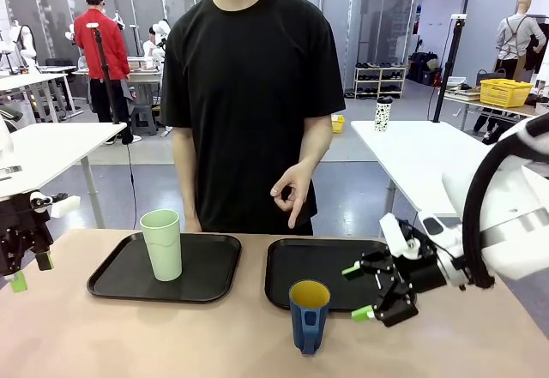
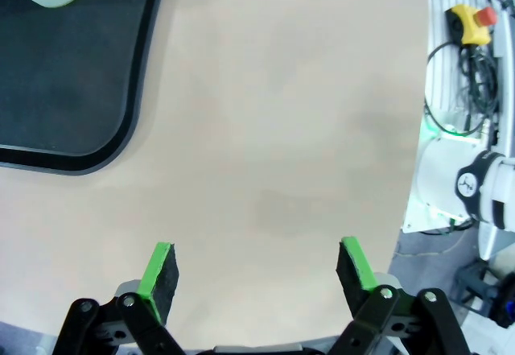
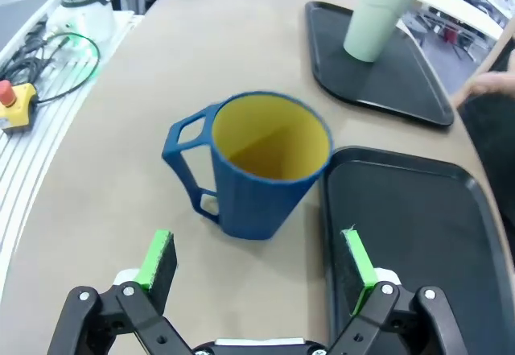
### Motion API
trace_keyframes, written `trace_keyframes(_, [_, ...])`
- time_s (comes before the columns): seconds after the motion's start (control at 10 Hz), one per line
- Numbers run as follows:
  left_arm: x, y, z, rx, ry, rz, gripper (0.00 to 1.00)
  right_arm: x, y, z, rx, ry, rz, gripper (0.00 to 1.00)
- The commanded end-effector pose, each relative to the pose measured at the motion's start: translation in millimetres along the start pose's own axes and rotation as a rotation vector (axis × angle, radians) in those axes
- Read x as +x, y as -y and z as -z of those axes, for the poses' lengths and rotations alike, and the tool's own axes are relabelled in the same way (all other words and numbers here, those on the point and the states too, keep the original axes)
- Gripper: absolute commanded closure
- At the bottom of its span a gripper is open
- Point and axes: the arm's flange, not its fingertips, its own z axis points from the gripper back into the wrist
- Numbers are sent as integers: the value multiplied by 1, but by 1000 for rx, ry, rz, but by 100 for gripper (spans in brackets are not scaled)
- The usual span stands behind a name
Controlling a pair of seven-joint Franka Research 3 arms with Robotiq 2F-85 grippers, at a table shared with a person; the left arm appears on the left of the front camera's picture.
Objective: Sort and store the cups by type.
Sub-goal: Pick up the Handle plastic cup and place it into the empty Flat Tray.
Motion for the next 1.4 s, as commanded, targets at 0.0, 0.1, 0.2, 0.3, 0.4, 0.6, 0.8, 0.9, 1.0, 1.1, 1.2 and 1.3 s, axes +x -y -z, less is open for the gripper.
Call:
trace_keyframes(0.0, [-1, 0, -1, 2, -3, 7, 0, -29, -86, 10, -6, 59, -4, 0])
trace_keyframes(0.1, [-1, 0, -1, 2, -3, 7, 0, -37, -89, 15, -22, 108, 1, 0])
trace_keyframes(0.2, [-1, 0, -1, 2, -3, 7, 0, -44, -91, 20, -22, 149, -3, 0])
trace_keyframes(0.3, [-1, 0, -1, 2, -3, 7, 0, -52, -91, 23, -34, 182, 0, 0])
trace_keyframes(0.4, [-1, 0, -1, 2, -3, 7, 0, -60, -91, 27, -45, 217, -5, 0])
trace_keyframes(0.6, [-1, 0, -1, 2, -3, 7, 0, -71, -88, 32, -65, 264, 7, 0])
trace_keyframes(0.8, [-1, 0, -1, 2, -3, 7, 0, -67, -91, 31, -78, 224, 32, 0])
trace_keyframes(0.9, [-1, 0, -1, 2, -3, 7, 0, -18, -6, 6, -32, 237, 47, 0])
trace_keyframes(1.0, [-1, 0, -1, 2, -3, 7, 0, -18, -6, 6, -32, 237, 47, 0])
trace_keyframes(1.1, [-1, 0, -1, 2, -3, 7, 0, -18, -6, 6, -32, 237, 47, 0])
trace_keyframes(1.2, [-1, 0, -1, 2, -3, 7, 0, -18, -6, 6, -32, 237, 47, 0])
trace_keyframes(1.3, [-1, 0, -1, 2, -3, 7, 0, -18, -6, 6, -32, 237, 47, 0])
